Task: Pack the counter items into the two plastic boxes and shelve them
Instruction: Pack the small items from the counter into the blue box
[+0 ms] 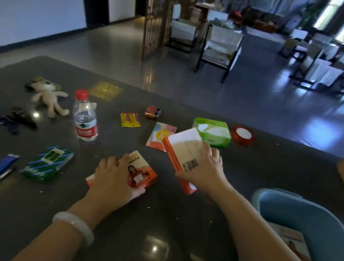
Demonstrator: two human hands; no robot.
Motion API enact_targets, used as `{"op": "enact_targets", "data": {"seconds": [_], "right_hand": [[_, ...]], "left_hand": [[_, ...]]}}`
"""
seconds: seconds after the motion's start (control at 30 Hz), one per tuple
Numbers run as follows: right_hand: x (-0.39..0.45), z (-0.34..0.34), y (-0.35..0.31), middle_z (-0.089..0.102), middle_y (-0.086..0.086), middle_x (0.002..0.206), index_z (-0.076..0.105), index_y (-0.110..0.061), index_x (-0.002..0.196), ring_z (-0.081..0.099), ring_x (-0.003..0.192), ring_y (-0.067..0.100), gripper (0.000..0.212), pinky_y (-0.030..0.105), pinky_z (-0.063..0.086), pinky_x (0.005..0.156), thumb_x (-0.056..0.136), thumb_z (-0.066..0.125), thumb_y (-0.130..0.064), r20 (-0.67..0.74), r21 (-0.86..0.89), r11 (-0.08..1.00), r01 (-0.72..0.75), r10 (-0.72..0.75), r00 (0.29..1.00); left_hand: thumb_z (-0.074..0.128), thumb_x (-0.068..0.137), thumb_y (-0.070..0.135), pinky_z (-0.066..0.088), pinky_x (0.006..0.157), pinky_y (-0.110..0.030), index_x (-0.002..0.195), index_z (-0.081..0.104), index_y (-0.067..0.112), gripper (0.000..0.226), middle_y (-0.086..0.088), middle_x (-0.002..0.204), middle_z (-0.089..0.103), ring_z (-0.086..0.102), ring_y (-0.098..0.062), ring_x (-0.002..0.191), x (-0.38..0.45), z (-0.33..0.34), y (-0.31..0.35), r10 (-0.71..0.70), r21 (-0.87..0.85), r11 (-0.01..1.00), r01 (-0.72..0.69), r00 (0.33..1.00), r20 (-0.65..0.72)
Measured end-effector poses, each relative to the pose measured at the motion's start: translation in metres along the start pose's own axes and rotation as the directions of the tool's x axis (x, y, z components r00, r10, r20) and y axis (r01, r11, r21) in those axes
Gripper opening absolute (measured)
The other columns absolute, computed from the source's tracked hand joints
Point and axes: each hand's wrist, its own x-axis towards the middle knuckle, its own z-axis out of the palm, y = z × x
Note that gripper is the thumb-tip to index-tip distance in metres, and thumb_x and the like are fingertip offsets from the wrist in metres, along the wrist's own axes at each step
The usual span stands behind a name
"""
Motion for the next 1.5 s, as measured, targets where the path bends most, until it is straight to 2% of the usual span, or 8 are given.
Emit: {"op": "enact_targets", "data": {"seconds": [0.13, 0.27, 0.47, 0.63, 0.83, 1.0, 1.13, 1.5], "right_hand": [[-0.009, -0.057, 0.037, 0.025, 0.009, 0.144, 0.011, -0.021, 0.149, 0.024, 0.134, 0.031, 0.118, 0.051, 0.028, 0.111, 0.06, 0.081, -0.054, -0.128, -0.013, 0.999, -0.048, 0.046, 0.991], [-0.03, -0.106, 0.098, 0.026, 0.008, 0.142, 0.006, -0.025, 0.149, 0.025, 0.131, 0.033, 0.115, 0.051, 0.027, 0.108, 0.064, 0.075, -0.058, -0.24, -0.061, 0.989, -0.131, 0.113, 0.964], [-0.068, -0.15, 0.193, 0.026, 0.009, 0.146, 0.005, -0.02, 0.152, 0.024, 0.134, 0.034, 0.118, 0.047, 0.022, 0.11, 0.065, 0.071, -0.066, -0.208, -0.069, 0.971, -0.227, 0.208, 0.956], [-0.096, -0.169, 0.25, 0.029, 0.007, 0.147, 0.01, -0.022, 0.151, 0.026, 0.132, 0.033, 0.105, 0.047, 0.022, 0.108, 0.072, 0.065, -0.065, -0.225, -0.05, 0.973, -0.225, 0.208, 0.952], [-0.116, -0.181, 0.293, 0.029, 0.008, 0.147, 0.013, -0.022, 0.149, 0.025, 0.134, 0.034, 0.099, 0.05, 0.018, 0.11, 0.075, 0.062, -0.066, -0.271, -0.059, 0.964, -0.261, 0.236, 0.933], [-0.117, -0.175, 0.305, 0.029, 0.009, 0.147, 0.012, -0.021, 0.148, 0.025, 0.134, 0.035, 0.1, 0.053, 0.017, 0.111, 0.076, 0.063, -0.066, -0.27, -0.064, 0.967, -0.248, 0.222, 0.937], [-0.112, -0.166, 0.302, 0.028, 0.008, 0.146, 0.011, -0.021, 0.149, 0.025, 0.133, 0.034, 0.099, 0.052, 0.018, 0.11, 0.076, 0.063, -0.064, -0.259, -0.079, 0.974, -0.212, 0.186, 0.948], [-0.1, -0.163, 0.296, 0.026, 0.009, 0.147, 0.007, -0.022, 0.15, 0.024, 0.133, 0.033, 0.103, 0.051, 0.018, 0.109, 0.074, 0.063, -0.063, -0.235, -0.113, 0.98, -0.162, 0.132, 0.963]], "left_hand": [[0.066, 0.065, 0.074, 0.031, 0.107, -0.042, 0.146, 0.028, 0.022, 0.103, -0.007, 0.14, 0.04, 0.036, -0.028, 0.128, -0.005, -0.004, 0.057, 0.183, 0.024, 0.983, -0.181, 0.98, -0.082], [0.06, 0.063, 0.077, 0.028, 0.108, -0.044, 0.147, 0.023, 0.026, 0.104, -0.003, 0.142, 0.035, 0.031, -0.026, 0.131, -0.017, 0.0, 0.123, 0.323, -0.009, 0.946, -0.324, 0.944, -0.067], [0.053, 0.064, 0.082, 0.028, 0.108, -0.044, 0.149, 0.014, 0.033, 0.106, 0.004, 0.138, 0.03, 0.027, -0.02, 0.126, -0.049, 0.012, 0.222, 0.496, -0.001, 0.868, -0.496, 0.868, -0.01], [0.048, 0.067, 0.085, 0.023, 0.107, -0.051, 0.15, 0.009, 0.034, 0.105, 0.007, 0.142, 0.024, 0.022, -0.022, 0.128, -0.074, 0.023, 0.294, 0.592, 0.07, 0.802, -0.594, 0.805, 0.041], [0.057, 0.065, 0.081, 0.024, 0.109, -0.049, 0.149, 0.015, 0.035, 0.105, 0.007, 0.144, 0.029, 0.024, -0.023, 0.13, -0.093, 0.052, 0.344, 0.625, 0.067, 0.769, -0.636, 0.77, 0.129], [0.067, 0.061, 0.074, 0.017, 0.113, -0.049, 0.149, 0.017, 0.032, 0.109, 0.005, 0.151, 0.029, 0.021, -0.022, 0.14, -0.095, 0.082, 0.35, 0.521, 0.002, 0.842, -0.54, 0.814, 0.257], [0.069, 0.065, 0.059, 0.016, 0.115, -0.048, 0.148, 0.022, 0.029, 0.1, 0.003, 0.149, 0.032, 0.023, -0.023, 0.138, -0.087, 0.096, 0.343, 0.497, -0.034, 0.856, -0.515, 0.804, 0.327], [0.078, 0.07, 0.051, 0.012, 0.117, -0.047, 0.148, 0.027, 0.03, 0.096, 0.003, 0.15, 0.031, 0.023, -0.023, 0.139, -0.075, 0.128, 0.349, 0.504, -0.091, 0.856, -0.509, 0.783, 0.365]]}}
